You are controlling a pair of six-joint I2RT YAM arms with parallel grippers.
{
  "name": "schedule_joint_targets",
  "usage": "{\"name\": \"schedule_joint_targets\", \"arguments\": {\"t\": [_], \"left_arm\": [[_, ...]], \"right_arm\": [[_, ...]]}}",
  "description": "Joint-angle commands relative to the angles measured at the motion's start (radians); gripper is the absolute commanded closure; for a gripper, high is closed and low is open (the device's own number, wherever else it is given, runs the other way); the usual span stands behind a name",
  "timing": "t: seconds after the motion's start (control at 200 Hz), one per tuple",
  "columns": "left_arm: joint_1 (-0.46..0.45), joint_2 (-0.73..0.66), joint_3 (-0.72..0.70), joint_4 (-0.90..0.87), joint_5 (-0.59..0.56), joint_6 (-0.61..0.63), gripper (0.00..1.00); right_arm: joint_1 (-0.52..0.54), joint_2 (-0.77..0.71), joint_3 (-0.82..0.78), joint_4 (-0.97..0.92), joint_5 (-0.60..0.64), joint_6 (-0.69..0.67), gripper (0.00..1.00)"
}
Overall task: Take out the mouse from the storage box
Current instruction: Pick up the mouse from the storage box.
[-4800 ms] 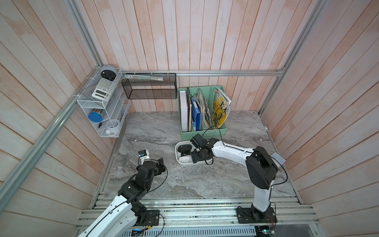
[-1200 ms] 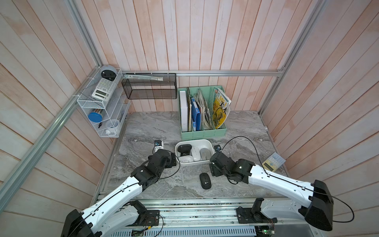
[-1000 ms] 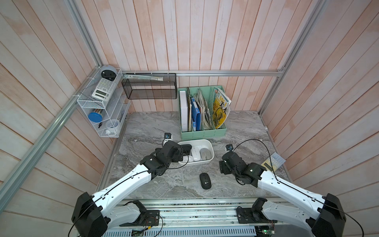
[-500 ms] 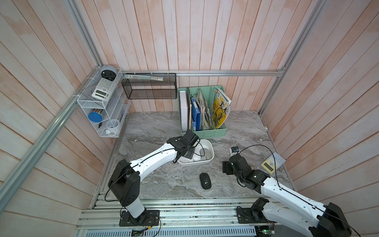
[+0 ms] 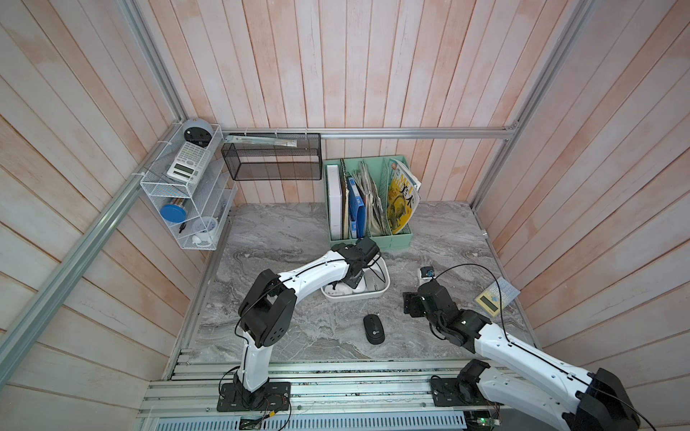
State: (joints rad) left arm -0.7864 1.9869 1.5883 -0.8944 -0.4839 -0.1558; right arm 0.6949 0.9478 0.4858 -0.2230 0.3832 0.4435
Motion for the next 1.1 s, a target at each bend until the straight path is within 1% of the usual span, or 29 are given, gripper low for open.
{"name": "schedule_joint_targets", "arguments": {"t": [0.0, 0.095, 0.325, 0.465, 0.56, 0.735, 0.86, 0.99, 1.01, 1.095], "left_arm": [[-0.001, 0.045, 0.034, -0.016, -0.039, 0.033, 0.10], [0.000, 0.070, 0.050, -0.017, -0.046, 0.035, 0.10], [0.001, 0.138, 0.093, -0.018, -0.108, 0.020, 0.11], [0.000, 0.185, 0.120, -0.030, -0.158, 0.016, 0.18], [0.000, 0.204, 0.124, -0.028, -0.187, 0.017, 0.19], [0.003, 0.198, 0.102, -0.002, -0.211, 0.016, 0.31], [0.013, 0.181, 0.072, 0.029, -0.202, 0.016, 0.41], [0.021, 0.178, 0.055, 0.043, -0.198, 0.016, 0.46], [0.022, 0.178, 0.053, 0.044, -0.200, -0.012, 0.47], [0.024, 0.173, 0.040, 0.049, -0.200, -0.016, 0.50]], "right_arm": [[-0.007, -0.006, -0.007, 0.017, -0.004, 0.001, 0.17], [-0.007, -0.006, -0.008, 0.016, 0.001, 0.003, 0.17], [-0.008, -0.003, -0.007, 0.016, 0.000, 0.005, 0.17], [-0.008, 0.001, -0.008, 0.018, -0.001, 0.006, 0.17], [-0.010, 0.006, -0.006, 0.016, -0.002, 0.006, 0.17], [-0.011, 0.008, -0.004, 0.019, -0.002, 0.006, 0.17], [-0.009, 0.011, -0.005, 0.021, 0.000, 0.006, 0.17], [-0.009, 0.017, -0.004, 0.022, 0.003, 0.006, 0.17], [-0.009, 0.018, -0.005, 0.023, 0.003, 0.006, 0.17], [-0.009, 0.020, -0.004, 0.025, 0.002, 0.006, 0.17]]}}
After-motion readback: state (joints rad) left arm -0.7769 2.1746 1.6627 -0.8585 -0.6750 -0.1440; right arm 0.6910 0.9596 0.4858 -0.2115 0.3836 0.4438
